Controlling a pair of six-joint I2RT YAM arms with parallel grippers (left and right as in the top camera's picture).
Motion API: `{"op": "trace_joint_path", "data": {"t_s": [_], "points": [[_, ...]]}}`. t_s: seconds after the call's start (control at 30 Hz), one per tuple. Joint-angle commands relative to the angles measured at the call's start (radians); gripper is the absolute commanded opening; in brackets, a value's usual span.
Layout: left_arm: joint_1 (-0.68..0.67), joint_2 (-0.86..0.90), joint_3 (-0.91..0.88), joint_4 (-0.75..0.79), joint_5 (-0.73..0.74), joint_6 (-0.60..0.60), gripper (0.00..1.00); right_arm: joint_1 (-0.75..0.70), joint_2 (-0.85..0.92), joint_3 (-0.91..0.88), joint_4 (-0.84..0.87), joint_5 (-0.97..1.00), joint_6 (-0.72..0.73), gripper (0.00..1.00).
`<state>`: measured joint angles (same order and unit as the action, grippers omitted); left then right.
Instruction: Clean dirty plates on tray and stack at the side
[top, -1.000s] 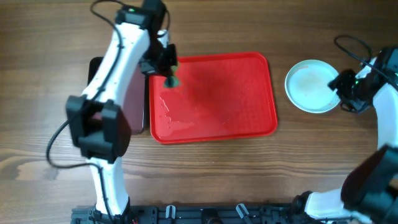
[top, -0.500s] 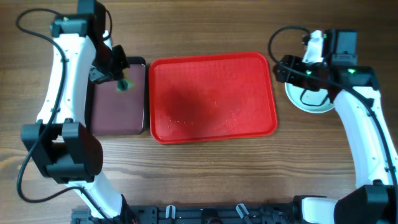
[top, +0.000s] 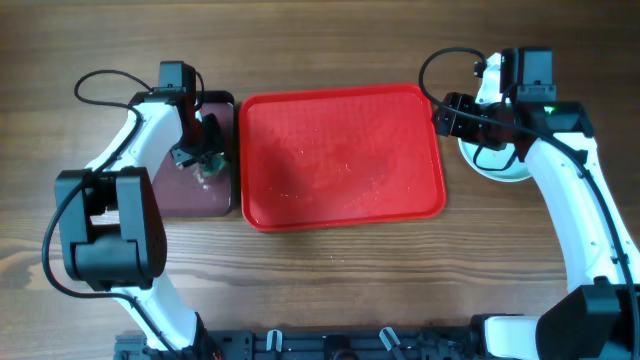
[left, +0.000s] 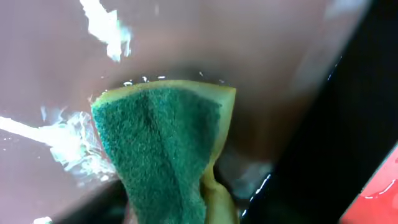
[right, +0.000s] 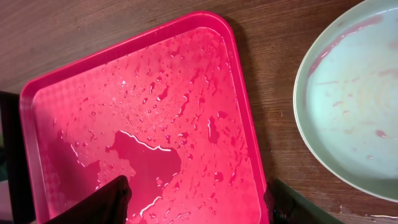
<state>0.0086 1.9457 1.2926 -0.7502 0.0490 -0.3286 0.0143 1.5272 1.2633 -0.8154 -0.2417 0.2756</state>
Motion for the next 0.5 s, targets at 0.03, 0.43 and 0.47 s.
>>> {"op": "trace_joint_path", "data": {"t_s": [0.03,0.43,0.47], "points": [[0.001,-0.037,0.029,-0.005,-0.042,-0.024,1.0,0.002,0.008,0.004,-0.002,0.016,0.014,0.7],[0.001,-0.442,0.248,-0.211,-0.069,-0.02,1.0,0.002,-0.047,0.068,-0.029,-0.029,0.008,0.66],[0.001,-0.488,0.248,-0.239,-0.069,-0.02,1.0,0.002,-0.089,0.102,-0.046,-0.029,-0.012,0.66]]}}
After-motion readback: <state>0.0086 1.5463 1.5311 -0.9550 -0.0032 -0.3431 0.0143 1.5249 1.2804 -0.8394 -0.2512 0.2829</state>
